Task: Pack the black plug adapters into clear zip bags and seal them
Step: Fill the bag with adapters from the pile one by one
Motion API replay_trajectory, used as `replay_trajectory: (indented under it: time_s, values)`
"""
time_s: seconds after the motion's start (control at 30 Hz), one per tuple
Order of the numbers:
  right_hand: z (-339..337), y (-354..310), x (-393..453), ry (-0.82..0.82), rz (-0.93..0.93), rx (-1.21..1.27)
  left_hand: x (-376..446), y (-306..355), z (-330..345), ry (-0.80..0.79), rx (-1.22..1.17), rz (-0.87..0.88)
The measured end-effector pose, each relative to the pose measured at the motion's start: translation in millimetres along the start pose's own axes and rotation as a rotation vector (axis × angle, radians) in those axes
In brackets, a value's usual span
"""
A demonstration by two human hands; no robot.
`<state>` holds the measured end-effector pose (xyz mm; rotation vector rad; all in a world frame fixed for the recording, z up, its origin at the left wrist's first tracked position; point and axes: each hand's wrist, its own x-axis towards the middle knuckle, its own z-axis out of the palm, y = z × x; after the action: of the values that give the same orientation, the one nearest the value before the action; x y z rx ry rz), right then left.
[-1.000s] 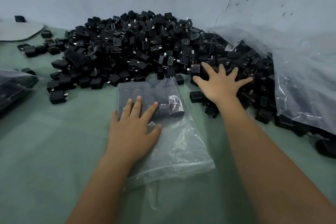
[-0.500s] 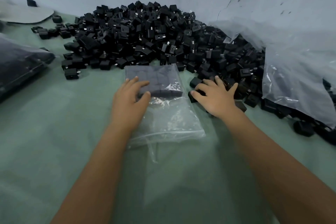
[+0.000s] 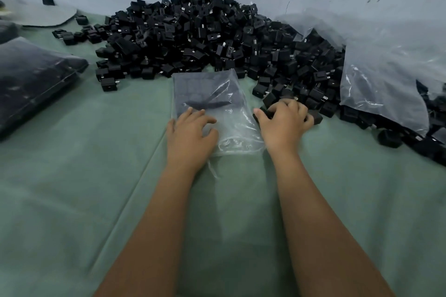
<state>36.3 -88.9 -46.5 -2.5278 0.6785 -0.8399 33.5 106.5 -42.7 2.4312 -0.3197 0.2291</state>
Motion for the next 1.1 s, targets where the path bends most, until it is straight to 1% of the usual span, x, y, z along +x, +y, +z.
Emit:
replay_trajectory:
  time_s: [0.07,0.13,0.2,0.27,0.33,0.4,0.47,0.5,0.53,0.63,0.73,0.8,0.9,1.0,1.1]
  values:
    - [-4.7,-0.3,-3.0,0.049,0.071,0.1,-0.3,0.1,0.2,-0.007,0.01,0.005]
    - [-10.5,3.1,-6.0,0.075,0.103,0.222,-0.8,-0.1,-0.2,-0.007,0.009,0.007]
    - [-15.4,6.8,-11.5,-0.024,0.137,0.298,-0.8,-1.2,-0.5,-0.01,0.021,0.019]
    - [-17.3,11.5,-17.1,-0.155,0.12,0.231,-1.3,-2.5,-0.3,-0.012,0.023,0.029]
    - [-17.2,13.6,-21.4,-0.205,0.067,0.123,-2.4,-2.1,-0.9,-0.011,0.027,0.025]
    - [-17.1,12.9,-23.1,-0.181,0.05,0.101,-5.2,0.3,-1.3,0.043,0.075,0.064]
    - [-17.5,11.7,-23.7,-0.139,0.051,0.104,-10.3,4.1,-2.2,0.146,0.096,0.167]
    - [-17.7,11.4,-24.2,-0.116,0.049,0.101,-12.7,6.2,-2.9,0.175,0.069,0.207]
    - [-18.0,10.9,-24.7,-0.093,0.046,0.098,-14.5,7.9,-3.8,0.173,0.027,0.234]
    - [-17.8,10.8,-26.6,-0.037,0.088,0.073,-16.2,10.4,-4.8,0.07,-0.064,0.253]
    - [-19.0,11.1,-27.0,-0.076,0.176,0.045,-14.2,10.2,-4.9,-0.033,-0.047,0.233]
    - [-21.1,9.6,-26.6,-0.089,0.203,0.158,-13.9,9.3,-5.2,-0.103,-0.014,0.232]
    - [-25.0,3.4,-26.7,0.006,0.177,0.422,-14.5,7.2,-7.2,-0.161,-0.043,0.246]
    - [-28.0,-9.0,-30.1,0.077,0.177,0.683,-12.3,4.2,-5.3,-0.133,-0.084,0.277]
    - [-27.3,-25.9,-38.3,0.089,0.123,0.864,-7.8,3.8,-3.0,-0.1,-0.117,0.244]
